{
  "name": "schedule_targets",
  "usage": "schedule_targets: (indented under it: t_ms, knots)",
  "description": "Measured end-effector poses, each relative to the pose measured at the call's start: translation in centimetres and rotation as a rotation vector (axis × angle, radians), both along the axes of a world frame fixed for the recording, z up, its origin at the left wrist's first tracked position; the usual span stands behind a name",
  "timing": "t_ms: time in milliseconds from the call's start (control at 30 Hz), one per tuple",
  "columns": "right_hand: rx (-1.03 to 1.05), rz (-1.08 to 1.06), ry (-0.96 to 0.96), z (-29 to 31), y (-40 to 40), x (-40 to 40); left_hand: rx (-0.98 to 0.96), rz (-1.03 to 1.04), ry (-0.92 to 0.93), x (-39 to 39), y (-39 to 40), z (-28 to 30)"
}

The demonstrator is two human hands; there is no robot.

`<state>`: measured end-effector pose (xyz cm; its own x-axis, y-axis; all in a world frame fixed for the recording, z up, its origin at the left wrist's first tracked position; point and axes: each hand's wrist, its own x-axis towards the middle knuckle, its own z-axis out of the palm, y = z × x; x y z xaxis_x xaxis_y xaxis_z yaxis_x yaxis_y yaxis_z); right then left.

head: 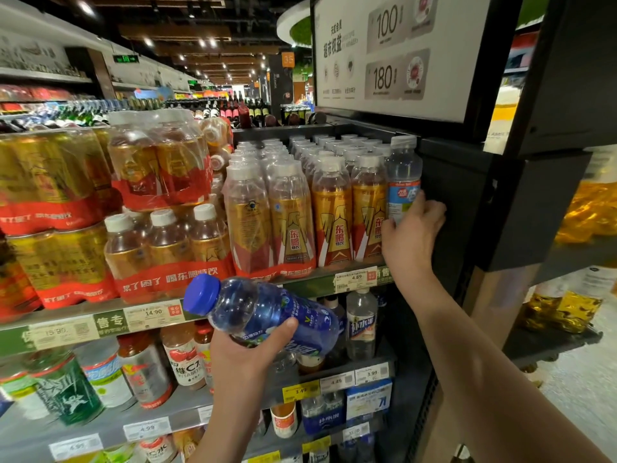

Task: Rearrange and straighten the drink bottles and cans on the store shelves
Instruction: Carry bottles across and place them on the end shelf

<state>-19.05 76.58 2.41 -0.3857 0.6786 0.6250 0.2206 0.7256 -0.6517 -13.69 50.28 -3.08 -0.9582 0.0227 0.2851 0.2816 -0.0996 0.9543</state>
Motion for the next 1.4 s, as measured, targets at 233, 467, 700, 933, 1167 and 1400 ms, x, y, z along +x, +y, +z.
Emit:
schedule_targets:
  t_ms: [233,467,700,933,1167,1400]
  knots:
    - [-0.514,0.252,0.066,0.4,1.2,-0.1,0.017,0.057,-0.055,0.2,-1.3,-0.7]
    - [-0.469,0.269,-0.077,1.2,2.0,-0.3,0.041,0.059,-0.065,0.1,-2.2,-1.0]
    - [-0.47,0.305,-0.011,1.2,2.7,0.0,-0.017,0.027,-0.056,-0.4,-1.7,-1.4]
    - [-0.345,0.239,-0.115,1.8,2.6,-0.3,-0.067,-0.048,-0.019,-1.3,0.7,0.0]
    - [-0.392,0.247,0.028,1.0,2.8,0.1,-0.116,-0.127,0.051,-3.5,3.2,2.4]
    - [-0.228,0.123,0.135,-0.2,1.1,0.5,-0.097,-0.163,0.092,-5.4,3.7,3.4]
